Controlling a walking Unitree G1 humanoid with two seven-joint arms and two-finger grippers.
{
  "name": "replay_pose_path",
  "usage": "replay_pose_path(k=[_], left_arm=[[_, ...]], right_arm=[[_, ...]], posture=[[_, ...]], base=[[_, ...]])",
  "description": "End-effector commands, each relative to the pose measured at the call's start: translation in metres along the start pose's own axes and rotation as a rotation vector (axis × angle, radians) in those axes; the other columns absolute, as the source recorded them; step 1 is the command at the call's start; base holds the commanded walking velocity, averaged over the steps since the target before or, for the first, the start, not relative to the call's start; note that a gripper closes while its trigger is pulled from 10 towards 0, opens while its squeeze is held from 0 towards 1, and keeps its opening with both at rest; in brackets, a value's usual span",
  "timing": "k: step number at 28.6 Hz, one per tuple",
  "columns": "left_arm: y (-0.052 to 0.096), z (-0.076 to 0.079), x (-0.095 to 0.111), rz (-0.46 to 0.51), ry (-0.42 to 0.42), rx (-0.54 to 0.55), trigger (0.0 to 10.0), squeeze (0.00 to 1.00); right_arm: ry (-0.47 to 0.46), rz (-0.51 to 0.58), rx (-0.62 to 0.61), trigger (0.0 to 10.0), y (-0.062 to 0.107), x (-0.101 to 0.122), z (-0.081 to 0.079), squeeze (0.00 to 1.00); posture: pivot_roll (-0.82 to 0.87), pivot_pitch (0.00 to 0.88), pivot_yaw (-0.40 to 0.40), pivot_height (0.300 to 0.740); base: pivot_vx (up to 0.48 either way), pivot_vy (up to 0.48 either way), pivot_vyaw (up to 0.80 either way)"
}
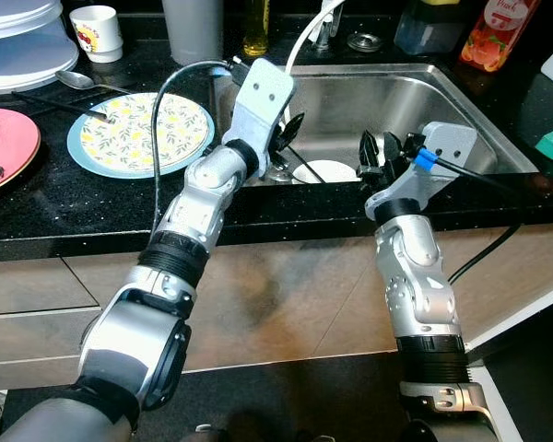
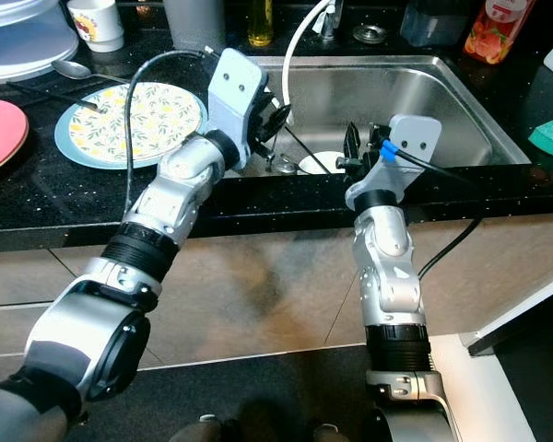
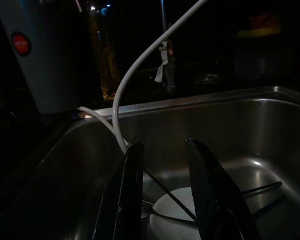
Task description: Kitchen organization
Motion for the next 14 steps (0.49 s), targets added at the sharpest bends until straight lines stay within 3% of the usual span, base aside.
replay_pose_path(k=[1,2,3,4,5,6,7,10,11,13,14], left_arm=[[0.005,-0.008,-0.006,-0.045,0.040,0.033,10.0,0.00],[0.005,-0.008,-0.006,-0.045,0.040,0.033,10.0,0.00],[0.008,-0.013,-0.022,-0.190,0.039,0.053,10.0,0.00],[0.008,-0.013,-0.022,-0.190,0.039,0.053,10.0,0.00],[0.012,-0.023,-0.027,-0.301,-0.136,0.103,10.0,0.00],[0.016,-0.032,-0.026,-0.364,-0.256,0.155,10.0,0.00],[0.017,-0.040,-0.021,-0.379,-0.272,0.190,10.0,0.00],[0.023,-0.058,-0.009,-0.344,-0.160,0.281,10.0,0.00],[0.023,-0.058,-0.009,-0.344,-0.160,0.281,10.0,0.00],[0.037,-0.078,-0.004,-0.284,-0.227,0.361,10.0,0.00],[0.047,-0.082,-0.001,-0.239,-0.214,0.335,10.0,0.00]], right_arm=[[-0.003,0.002,-0.001,10.0,0.000,0.001,0.000,0.00],[-0.003,0.002,-0.001,10.0,0.000,0.001,0.000,0.00],[-0.006,0.002,0.004,10.0,-0.001,0.000,-0.001,0.00],[-0.006,0.002,0.004,10.0,-0.001,0.000,-0.001,0.00],[-0.009,0.001,0.008,10.0,-0.001,0.000,-0.003,0.00],[-0.011,0.001,0.011,10.0,-0.002,0.000,-0.003,0.00],[-0.012,0.001,0.012,10.0,-0.002,0.000,-0.003,0.00],[-0.014,-0.001,0.016,10.0,-0.002,-0.001,-0.004,0.00],[-0.014,-0.001,0.016,10.0,-0.002,-0.001,-0.004,0.00],[-0.017,-0.002,0.021,10.0,-0.003,-0.001,-0.005,0.00],[-0.021,-0.003,0.029,10.0,-0.004,-0.002,-0.008,0.00]], posture=[[0.19,0.154,-0.019,0.740],[0.19,0.154,-0.019,0.740],[0.19,0.149,-0.025,0.740],[0.19,0.149,-0.025,0.740],[0.20,0.145,-0.029,0.740],[0.20,0.145,-0.030,0.740],[0.20,0.142,-0.032,0.740],[0.21,0.135,-0.035,0.740],[0.21,0.135,-0.035,0.740],[0.22,0.128,-0.039,0.740],[0.22,0.123,-0.044,0.740]], base=[[0.000,0.000,0.00],[0.000,0.000,0.00],[0.000,0.000,0.00],[0.000,0.000,0.00],[0.000,0.000,0.00],[0.000,0.000,0.00],[0.000,0.000,0.00],[0.000,0.000,0.00],[0.000,0.000,0.00],[0.000,0.000,0.00],[0.000,0.000,0.00]])
Point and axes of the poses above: a point about 5 cm out from each wrist's last joint towards the gripper, its own y axis pointing back from the gripper into the wrist, its own x axis along the axis of the wrist's last joint, z = x × y, the point moved 4 cm from there along -y, pointing out of the wrist towards the gripper, and after that the axes turned 6 degrees about -y, right-handed, at the moved point
